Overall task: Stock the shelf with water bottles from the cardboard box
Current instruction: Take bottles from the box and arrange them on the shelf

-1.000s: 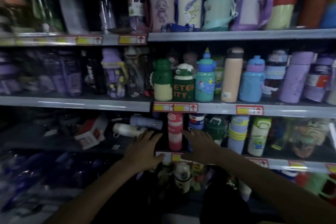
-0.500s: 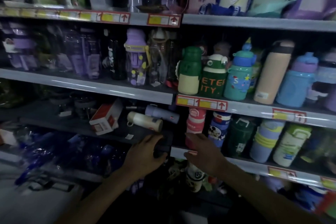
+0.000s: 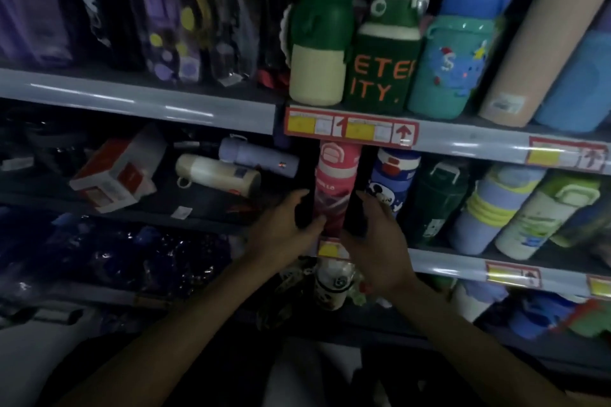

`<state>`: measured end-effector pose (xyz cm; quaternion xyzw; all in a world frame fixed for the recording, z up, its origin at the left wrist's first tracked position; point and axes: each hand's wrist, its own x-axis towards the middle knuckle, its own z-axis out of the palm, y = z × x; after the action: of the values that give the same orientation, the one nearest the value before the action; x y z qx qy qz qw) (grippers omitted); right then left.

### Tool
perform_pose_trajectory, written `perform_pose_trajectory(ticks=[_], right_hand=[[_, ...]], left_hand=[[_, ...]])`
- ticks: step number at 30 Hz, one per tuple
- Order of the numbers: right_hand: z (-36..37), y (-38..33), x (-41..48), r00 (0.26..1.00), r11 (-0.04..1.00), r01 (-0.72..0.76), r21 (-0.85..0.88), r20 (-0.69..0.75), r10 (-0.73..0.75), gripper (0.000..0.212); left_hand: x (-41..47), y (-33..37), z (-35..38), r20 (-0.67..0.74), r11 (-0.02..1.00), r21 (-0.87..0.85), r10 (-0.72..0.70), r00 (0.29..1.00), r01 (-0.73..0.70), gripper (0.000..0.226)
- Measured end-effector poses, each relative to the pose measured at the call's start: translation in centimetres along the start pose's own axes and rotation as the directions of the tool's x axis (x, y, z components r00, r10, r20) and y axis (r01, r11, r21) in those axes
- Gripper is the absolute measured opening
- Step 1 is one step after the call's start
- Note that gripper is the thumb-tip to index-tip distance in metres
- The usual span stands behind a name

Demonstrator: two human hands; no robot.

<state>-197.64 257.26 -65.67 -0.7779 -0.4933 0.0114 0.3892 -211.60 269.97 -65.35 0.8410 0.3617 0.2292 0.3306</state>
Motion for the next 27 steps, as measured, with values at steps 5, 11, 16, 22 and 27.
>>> perform_pose_trajectory(ticks=[5, 11, 16, 22, 27], right_hand=[[2.0, 2.0, 0.1, 0.999, 1.000, 0.001, 0.020, -0.046, 0.000, 0.068], [3.2, 2.2, 0.5, 0.999, 0.999, 0.024, 0.041, -0.031, -0.023, 0.070], [4.4, 2.6, 1.5, 0.996, 0.969, -0.078, 0.235, -0.021, 0.085, 0.062], [5.9, 3.0, 2.6, 0.984, 0.922, -0.169, 0.348, 0.006, 0.178, 0.052], [5.9, 3.1, 3.1, 0.963, 0.855, -0.245, 0.457, 0.015, 0.267, 0.048]], left_hand=[[1.6, 0.2, 3.8, -0.076, 0.897, -0.416, -0.197, 0.977, 0.149, 0.042], [3.2, -1.2, 4.7, -0.103, 0.822, -0.552, -0.238, 0.966, 0.144, 0.047], [4.1, -0.8, 4.8, -0.089, 0.817, -0.573, -0.139, 0.986, 0.064, 0.054], [5.0, 0.2, 5.0, -0.115, 0.847, -0.529, -0.011, 0.993, -0.052, 0.066], [5.8, 0.4, 4.9, -0.107, 0.836, -0.546, -0.007, 0.994, -0.053, 0.080]])
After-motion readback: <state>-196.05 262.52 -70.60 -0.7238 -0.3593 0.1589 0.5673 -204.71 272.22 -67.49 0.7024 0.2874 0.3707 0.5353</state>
